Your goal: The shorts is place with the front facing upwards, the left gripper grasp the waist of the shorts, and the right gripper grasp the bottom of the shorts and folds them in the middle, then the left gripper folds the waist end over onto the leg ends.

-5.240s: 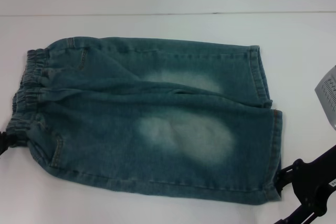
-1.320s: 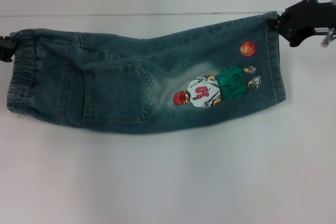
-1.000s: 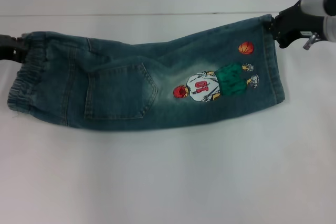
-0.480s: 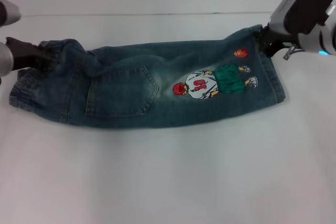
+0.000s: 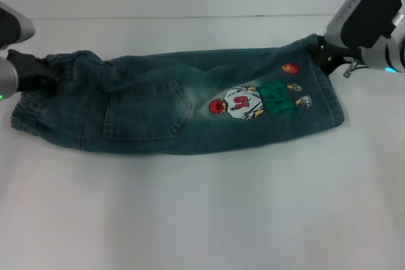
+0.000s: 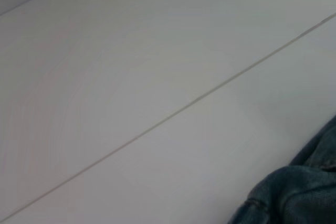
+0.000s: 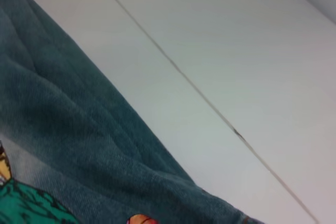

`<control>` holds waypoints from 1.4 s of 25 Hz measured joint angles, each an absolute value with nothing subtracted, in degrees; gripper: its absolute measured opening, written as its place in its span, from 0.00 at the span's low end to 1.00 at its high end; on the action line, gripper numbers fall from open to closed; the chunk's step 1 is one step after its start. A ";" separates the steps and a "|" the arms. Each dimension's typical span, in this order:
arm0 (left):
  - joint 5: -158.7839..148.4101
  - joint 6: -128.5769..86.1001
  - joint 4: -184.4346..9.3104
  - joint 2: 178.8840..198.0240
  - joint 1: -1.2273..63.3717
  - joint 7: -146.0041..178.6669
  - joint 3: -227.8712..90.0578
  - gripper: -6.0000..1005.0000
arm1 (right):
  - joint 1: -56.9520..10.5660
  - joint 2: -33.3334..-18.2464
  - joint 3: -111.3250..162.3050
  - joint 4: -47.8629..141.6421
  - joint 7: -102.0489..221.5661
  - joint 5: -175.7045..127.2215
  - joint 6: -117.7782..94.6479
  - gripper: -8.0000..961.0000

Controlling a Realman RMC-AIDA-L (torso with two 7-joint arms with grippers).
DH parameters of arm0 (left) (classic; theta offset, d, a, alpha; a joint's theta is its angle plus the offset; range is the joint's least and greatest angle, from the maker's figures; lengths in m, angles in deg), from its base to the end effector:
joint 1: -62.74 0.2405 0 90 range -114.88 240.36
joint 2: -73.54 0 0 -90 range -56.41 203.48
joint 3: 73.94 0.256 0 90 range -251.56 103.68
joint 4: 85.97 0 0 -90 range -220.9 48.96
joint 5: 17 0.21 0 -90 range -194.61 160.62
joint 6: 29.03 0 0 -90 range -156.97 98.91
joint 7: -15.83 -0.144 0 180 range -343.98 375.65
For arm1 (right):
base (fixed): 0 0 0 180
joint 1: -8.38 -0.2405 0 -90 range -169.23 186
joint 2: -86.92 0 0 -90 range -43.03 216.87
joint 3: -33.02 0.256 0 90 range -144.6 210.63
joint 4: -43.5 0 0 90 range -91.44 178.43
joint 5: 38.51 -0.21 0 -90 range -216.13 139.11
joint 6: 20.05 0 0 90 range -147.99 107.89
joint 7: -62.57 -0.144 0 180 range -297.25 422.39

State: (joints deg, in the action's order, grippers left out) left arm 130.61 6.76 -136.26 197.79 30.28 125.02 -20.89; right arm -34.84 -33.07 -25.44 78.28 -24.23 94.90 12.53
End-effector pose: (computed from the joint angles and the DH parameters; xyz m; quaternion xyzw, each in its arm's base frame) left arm -0.3011 0.4188 0.0207 -0.8438 -0.2601 0.0716 0.4640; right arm 0.2578 0.4525 -0.0145 -0.9052 0.1038 -0.0858 0.4032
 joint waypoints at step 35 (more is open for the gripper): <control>82.26 46.57 -145.88 197.76 51.89 95.20 -38.55 0.84 | -14.70 -32.60 -16.40 93.13 -8.77 67.20 50.93 0.94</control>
